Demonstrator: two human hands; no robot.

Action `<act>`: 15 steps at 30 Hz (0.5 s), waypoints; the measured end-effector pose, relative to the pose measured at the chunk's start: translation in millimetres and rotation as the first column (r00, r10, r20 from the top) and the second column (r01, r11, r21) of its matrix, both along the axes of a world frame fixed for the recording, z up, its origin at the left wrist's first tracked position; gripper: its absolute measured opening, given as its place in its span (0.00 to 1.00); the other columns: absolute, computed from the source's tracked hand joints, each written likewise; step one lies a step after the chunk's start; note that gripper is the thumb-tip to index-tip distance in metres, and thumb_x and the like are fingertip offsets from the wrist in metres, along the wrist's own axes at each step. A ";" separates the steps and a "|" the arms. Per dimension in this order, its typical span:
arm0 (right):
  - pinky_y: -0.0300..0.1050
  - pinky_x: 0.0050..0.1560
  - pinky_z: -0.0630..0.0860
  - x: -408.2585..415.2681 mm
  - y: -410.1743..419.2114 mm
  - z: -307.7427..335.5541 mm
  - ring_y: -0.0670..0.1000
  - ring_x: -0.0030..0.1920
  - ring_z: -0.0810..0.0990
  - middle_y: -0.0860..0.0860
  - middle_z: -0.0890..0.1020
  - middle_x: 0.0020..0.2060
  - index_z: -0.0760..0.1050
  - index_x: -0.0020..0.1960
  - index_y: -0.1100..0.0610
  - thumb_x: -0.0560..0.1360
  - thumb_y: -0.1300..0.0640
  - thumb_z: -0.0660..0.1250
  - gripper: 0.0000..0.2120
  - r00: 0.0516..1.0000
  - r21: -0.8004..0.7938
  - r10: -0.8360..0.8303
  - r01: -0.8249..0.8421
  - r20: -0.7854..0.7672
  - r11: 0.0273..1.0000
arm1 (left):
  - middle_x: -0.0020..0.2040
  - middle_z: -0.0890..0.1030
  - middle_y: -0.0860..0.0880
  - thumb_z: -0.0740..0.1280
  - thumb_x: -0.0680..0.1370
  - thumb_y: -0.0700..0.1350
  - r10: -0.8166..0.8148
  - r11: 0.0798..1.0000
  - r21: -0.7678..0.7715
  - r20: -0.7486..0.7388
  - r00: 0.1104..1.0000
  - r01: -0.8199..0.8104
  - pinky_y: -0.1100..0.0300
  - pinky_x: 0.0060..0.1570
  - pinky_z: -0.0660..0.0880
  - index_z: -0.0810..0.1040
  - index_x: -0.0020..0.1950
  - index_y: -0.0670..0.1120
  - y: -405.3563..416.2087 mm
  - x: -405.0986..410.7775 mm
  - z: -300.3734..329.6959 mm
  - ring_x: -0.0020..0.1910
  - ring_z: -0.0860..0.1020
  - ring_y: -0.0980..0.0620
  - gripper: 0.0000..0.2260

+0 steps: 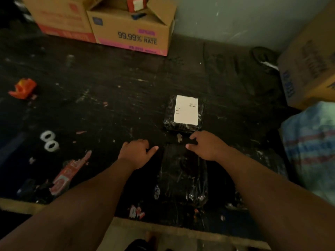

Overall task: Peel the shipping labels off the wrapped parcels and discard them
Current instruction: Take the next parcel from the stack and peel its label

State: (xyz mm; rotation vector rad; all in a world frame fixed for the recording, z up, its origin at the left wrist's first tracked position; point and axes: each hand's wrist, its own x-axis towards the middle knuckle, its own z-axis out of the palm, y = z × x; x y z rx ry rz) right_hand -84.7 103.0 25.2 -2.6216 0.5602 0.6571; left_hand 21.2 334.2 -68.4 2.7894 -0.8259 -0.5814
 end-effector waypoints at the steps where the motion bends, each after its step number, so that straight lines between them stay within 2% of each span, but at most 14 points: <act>1: 0.48 0.63 0.71 4.0 -2.0 0.8 0.57 0.65 0.74 0.55 0.73 0.67 0.69 0.71 0.52 0.78 0.41 0.64 0.26 1.000 0.008 -0.003 0.003 0.006 1.000 | 0.57 0.78 0.48 0.55 0.80 0.67 0.019 0.999 -0.028 -0.010 1.000 -0.020 0.46 0.61 0.70 0.76 0.58 0.51 -5.7 7.2 0.7 0.58 0.77 0.47 0.23; 4: 0.48 0.65 0.70 14.6 -8.7 3.6 0.56 0.66 0.73 0.55 0.72 0.67 0.69 0.72 0.51 0.79 0.43 0.63 0.25 0.999 0.023 -0.030 0.029 0.029 0.999 | 0.66 0.74 0.47 0.56 0.79 0.69 0.056 0.989 -0.135 -0.008 0.998 -0.057 0.45 0.65 0.69 0.71 0.69 0.51 -30.9 27.3 4.1 0.64 0.75 0.45 0.28; 8: 0.47 0.64 0.70 31.2 -20.1 7.6 0.55 0.65 0.73 0.55 0.73 0.66 0.69 0.72 0.51 0.79 0.45 0.63 0.23 0.997 -0.008 -0.067 0.067 0.044 0.998 | 0.74 0.65 0.45 0.59 0.78 0.69 0.010 0.969 -0.247 0.011 1.000 -0.007 0.42 0.67 0.68 0.62 0.77 0.50 -72.8 49.9 14.2 0.71 0.69 0.42 0.34; 12: 0.47 0.65 0.70 55.9 -34.4 3.1 0.55 0.66 0.73 0.55 0.71 0.68 0.68 0.73 0.51 0.79 0.47 0.63 0.24 0.994 -0.021 -0.087 0.088 0.062 0.996 | 0.82 0.51 0.47 0.61 0.77 0.70 -0.042 0.963 -0.268 -0.032 0.999 0.032 0.39 0.73 0.61 0.52 0.82 0.50 -107.5 69.8 14.9 0.79 0.56 0.43 0.41; 15: 0.46 0.64 0.70 81.7 -46.1 -1.9 0.54 0.65 0.74 0.55 0.72 0.68 0.68 0.73 0.51 0.79 0.48 0.63 0.23 0.989 -0.018 -0.087 0.090 0.124 0.996 | 0.83 0.46 0.49 0.62 0.76 0.71 -0.061 0.952 -0.304 -0.036 0.997 0.047 0.38 0.75 0.59 0.48 0.83 0.49 -126.3 79.7 12.3 0.81 0.49 0.45 0.45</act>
